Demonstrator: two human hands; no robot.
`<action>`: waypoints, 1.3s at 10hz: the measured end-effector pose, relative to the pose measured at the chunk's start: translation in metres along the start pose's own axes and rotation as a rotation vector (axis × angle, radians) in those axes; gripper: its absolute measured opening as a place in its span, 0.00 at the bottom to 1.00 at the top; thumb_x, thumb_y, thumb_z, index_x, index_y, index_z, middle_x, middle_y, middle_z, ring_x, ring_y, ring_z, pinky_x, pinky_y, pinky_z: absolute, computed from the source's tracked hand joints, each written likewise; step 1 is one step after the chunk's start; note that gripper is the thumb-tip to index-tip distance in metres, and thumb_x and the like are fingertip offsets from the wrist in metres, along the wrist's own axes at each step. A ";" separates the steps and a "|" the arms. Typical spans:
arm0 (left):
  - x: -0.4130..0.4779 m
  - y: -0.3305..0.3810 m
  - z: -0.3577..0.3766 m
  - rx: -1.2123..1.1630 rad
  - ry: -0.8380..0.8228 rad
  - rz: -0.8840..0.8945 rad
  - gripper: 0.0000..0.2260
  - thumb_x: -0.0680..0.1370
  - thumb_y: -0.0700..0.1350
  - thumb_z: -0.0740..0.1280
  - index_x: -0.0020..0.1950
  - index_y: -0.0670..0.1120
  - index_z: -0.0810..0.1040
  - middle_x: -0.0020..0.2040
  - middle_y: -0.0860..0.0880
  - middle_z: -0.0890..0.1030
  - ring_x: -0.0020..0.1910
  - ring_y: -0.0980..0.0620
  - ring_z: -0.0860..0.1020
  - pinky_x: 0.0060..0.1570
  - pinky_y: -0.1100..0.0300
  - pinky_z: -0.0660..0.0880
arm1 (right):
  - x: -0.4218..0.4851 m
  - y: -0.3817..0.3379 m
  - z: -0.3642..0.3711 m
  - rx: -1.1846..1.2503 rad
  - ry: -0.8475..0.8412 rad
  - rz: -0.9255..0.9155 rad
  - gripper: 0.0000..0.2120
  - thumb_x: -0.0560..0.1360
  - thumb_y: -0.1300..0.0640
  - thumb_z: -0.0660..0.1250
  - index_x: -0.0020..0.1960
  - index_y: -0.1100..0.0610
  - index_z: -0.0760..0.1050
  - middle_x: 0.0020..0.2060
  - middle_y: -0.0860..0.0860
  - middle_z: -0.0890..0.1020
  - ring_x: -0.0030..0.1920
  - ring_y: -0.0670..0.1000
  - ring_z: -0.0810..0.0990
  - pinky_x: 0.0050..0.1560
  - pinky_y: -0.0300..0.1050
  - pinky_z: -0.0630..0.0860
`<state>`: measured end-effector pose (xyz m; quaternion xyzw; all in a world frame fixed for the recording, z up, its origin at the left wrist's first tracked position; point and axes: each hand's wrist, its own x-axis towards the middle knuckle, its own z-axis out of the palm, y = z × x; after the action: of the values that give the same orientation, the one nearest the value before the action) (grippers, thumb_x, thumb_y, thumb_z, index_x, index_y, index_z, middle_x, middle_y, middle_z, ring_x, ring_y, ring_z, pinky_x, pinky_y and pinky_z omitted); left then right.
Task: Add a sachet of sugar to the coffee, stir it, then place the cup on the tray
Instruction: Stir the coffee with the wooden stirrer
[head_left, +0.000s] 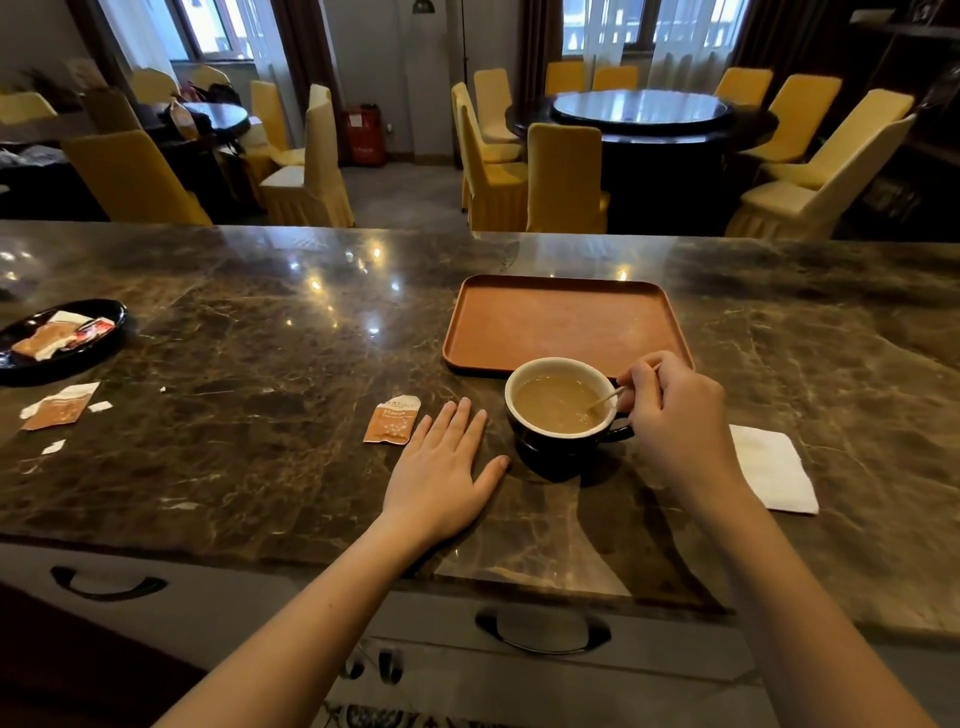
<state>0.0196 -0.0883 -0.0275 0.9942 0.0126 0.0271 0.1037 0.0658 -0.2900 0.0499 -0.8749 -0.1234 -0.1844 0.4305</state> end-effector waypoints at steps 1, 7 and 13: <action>0.000 0.000 0.000 0.001 0.006 0.000 0.29 0.78 0.62 0.46 0.75 0.52 0.46 0.77 0.51 0.45 0.75 0.55 0.42 0.69 0.59 0.36 | -0.007 0.003 0.009 0.064 0.000 0.009 0.09 0.78 0.58 0.56 0.46 0.59 0.75 0.35 0.49 0.78 0.36 0.46 0.77 0.34 0.35 0.73; 0.000 -0.002 0.002 -0.003 0.011 0.007 0.29 0.78 0.62 0.46 0.75 0.51 0.46 0.77 0.50 0.45 0.75 0.55 0.42 0.70 0.59 0.36 | 0.000 -0.003 -0.020 0.082 -0.196 0.011 0.09 0.78 0.60 0.57 0.42 0.57 0.74 0.33 0.53 0.79 0.34 0.49 0.77 0.32 0.35 0.72; 0.000 -0.002 0.002 -0.008 0.017 0.011 0.29 0.78 0.62 0.46 0.75 0.51 0.46 0.77 0.50 0.46 0.75 0.55 0.42 0.70 0.59 0.36 | -0.008 -0.001 -0.005 0.239 -0.259 0.088 0.10 0.78 0.58 0.57 0.41 0.51 0.74 0.32 0.50 0.80 0.31 0.43 0.78 0.30 0.29 0.74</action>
<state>0.0193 -0.0869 -0.0297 0.9936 0.0077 0.0361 0.1072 0.0572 -0.2939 0.0503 -0.8386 -0.1601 -0.0354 0.5194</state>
